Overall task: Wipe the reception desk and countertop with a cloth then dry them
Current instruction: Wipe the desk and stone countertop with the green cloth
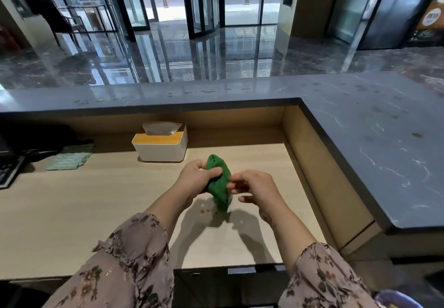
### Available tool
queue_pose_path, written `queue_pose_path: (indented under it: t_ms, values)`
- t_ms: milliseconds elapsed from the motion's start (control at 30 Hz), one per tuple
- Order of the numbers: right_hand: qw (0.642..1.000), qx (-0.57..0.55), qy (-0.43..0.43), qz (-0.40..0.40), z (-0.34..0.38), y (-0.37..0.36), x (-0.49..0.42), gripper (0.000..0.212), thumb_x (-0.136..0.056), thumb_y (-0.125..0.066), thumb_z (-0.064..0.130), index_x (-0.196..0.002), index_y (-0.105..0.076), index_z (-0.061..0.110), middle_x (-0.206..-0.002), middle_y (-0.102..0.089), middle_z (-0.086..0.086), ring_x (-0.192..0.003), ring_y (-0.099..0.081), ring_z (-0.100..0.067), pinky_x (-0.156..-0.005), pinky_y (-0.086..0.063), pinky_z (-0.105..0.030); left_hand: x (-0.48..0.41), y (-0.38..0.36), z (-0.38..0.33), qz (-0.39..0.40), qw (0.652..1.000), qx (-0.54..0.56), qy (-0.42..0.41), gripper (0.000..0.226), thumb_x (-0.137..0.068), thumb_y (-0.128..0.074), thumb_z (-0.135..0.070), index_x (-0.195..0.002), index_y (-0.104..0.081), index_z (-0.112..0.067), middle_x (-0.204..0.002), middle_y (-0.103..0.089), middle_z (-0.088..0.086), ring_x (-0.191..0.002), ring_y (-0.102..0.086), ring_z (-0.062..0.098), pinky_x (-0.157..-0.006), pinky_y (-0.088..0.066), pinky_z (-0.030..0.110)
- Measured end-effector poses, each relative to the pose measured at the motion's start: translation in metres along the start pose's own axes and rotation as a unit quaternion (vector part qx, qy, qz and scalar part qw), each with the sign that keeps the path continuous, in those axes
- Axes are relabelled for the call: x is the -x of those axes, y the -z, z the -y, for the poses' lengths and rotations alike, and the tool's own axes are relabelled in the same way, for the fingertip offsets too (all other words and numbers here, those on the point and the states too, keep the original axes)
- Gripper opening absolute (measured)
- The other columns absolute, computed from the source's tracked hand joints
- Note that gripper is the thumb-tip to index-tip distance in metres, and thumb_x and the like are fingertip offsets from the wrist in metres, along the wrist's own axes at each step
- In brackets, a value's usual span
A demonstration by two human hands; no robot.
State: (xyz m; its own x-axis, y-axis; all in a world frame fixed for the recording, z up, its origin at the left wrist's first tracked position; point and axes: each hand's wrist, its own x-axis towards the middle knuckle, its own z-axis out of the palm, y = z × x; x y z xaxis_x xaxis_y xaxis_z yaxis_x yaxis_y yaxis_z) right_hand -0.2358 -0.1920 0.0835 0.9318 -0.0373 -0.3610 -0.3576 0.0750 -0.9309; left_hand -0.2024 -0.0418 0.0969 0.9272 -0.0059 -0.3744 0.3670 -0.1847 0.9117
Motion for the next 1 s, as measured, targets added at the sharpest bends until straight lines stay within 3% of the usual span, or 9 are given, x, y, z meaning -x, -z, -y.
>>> queue_pose_path:
  t_ms: [100, 200, 333, 467, 567, 700, 833, 900, 1000]
  values:
    - [0.979, -0.114, -0.165, -0.021, -0.021, 0.008, -0.008, 0.039, -0.089, -0.058, 0.044, -0.105, -0.055, 0.009, -0.091, -0.061, -0.015, -0.071, -0.061, -0.023, -0.067, -0.054, -0.033, 0.007, -0.008, 0.005, 0.071, 0.993, -0.055, -0.080, 0.017, -0.087, -0.067, -0.008, -0.096, -0.054, -0.006, -0.097, -0.067, 0.020, -0.078, -0.066, 0.022, -0.066, -0.057, 0.030]
    - [0.932, -0.293, -0.210, 0.038, -0.037, 0.011, -0.011, 0.059, -0.085, -0.059, 0.056, -0.114, -0.055, 0.005, -0.109, -0.063, -0.022, -0.091, -0.067, -0.033, -0.085, -0.055, -0.046, 0.017, -0.019, 0.012, 0.153, 0.972, -0.137, -0.112, 0.015, -0.086, -0.068, -0.010, -0.095, -0.056, -0.008, -0.096, -0.065, 0.015, -0.086, -0.062, 0.022, -0.078, -0.055, 0.037]
    - [0.922, -0.346, -0.170, -0.023, -0.046, 0.006, -0.009, 0.041, -0.085, -0.058, 0.029, -0.112, -0.060, -0.002, -0.101, -0.062, -0.023, -0.088, -0.064, -0.034, -0.073, -0.056, -0.039, 0.026, -0.031, 0.028, 0.243, 0.958, -0.142, -0.061, 0.016, -0.086, -0.066, -0.003, -0.095, -0.058, -0.013, -0.097, -0.061, 0.008, -0.093, -0.058, 0.019, -0.093, -0.050, 0.039]
    - [0.928, -0.331, -0.134, -0.109, -0.059, 0.024, -0.004, 0.039, -0.071, -0.056, 0.014, -0.105, -0.062, -0.003, -0.097, -0.061, -0.024, -0.085, -0.061, -0.036, -0.077, -0.051, -0.046, 0.031, -0.023, 0.030, 0.278, 0.949, -0.144, -0.021, 0.022, -0.089, -0.062, -0.005, -0.107, -0.065, -0.017, -0.106, -0.067, 0.001, -0.094, -0.059, 0.008, -0.076, -0.043, 0.019]
    - [0.968, -0.193, -0.055, -0.148, -0.057, 0.051, 0.004, 0.018, -0.083, -0.045, 0.005, -0.090, -0.061, 0.010, -0.086, -0.056, -0.016, -0.073, -0.053, -0.026, -0.065, -0.042, -0.032, 0.021, -0.001, 0.038, 0.184, 0.974, -0.134, -0.009, 0.027, -0.086, -0.065, -0.008, -0.110, -0.068, -0.020, -0.113, -0.070, -0.001, -0.102, -0.061, 0.013, -0.078, -0.038, 0.026]
    - [0.977, 0.059, 0.040, -0.201, -0.062, 0.083, 0.003, 0.049, -0.092, -0.037, 0.004, -0.132, -0.044, 0.031, -0.111, -0.057, -0.005, -0.100, -0.053, -0.023, -0.076, -0.043, -0.028, 0.000, 0.028, 0.063, 0.010, 0.996, -0.086, -0.019, 0.031, -0.089, -0.059, 0.001, -0.118, -0.064, -0.008, -0.113, -0.066, 0.007, -0.103, -0.060, 0.018, -0.074, -0.042, 0.018]
    - [0.861, 0.475, -0.014, -0.180, -0.111, 0.107, -0.006, 0.062, -0.099, -0.032, 0.027, -0.153, -0.007, 0.012, -0.158, -0.013, -0.012, -0.146, -0.011, -0.027, -0.117, -0.017, -0.040, -0.020, 0.061, 0.102, -0.061, 0.969, -0.238, -0.010, 0.049, -0.084, -0.068, -0.010, -0.132, -0.054, -0.009, -0.133, -0.057, 0.011, -0.126, -0.052, 0.024, -0.104, -0.040, 0.034]
    - [0.809, 0.571, -0.030, -0.137, -0.138, 0.114, -0.007, 0.066, -0.101, -0.024, 0.043, -0.153, -0.001, 0.009, -0.160, 0.006, -0.016, -0.148, 0.005, -0.028, -0.121, -0.004, -0.042, -0.020, 0.074, 0.115, -0.051, 0.928, -0.370, 0.011, 0.066, -0.082, -0.071, -0.022, -0.142, -0.043, -0.017, -0.143, -0.050, 0.007, -0.132, -0.047, 0.023, -0.109, -0.035, 0.037]
    - [0.777, 0.609, 0.008, -0.156, -0.151, 0.116, -0.011, 0.066, -0.100, -0.017, 0.047, -0.154, -0.005, 0.010, -0.160, 0.005, -0.016, -0.148, 0.004, -0.027, -0.120, -0.003, -0.041, -0.017, 0.092, 0.128, -0.015, 0.868, -0.497, 0.008, 0.082, -0.080, -0.070, -0.034, -0.149, -0.028, -0.023, -0.150, -0.041, 0.000, -0.136, -0.041, 0.022, -0.108, -0.031, 0.033]
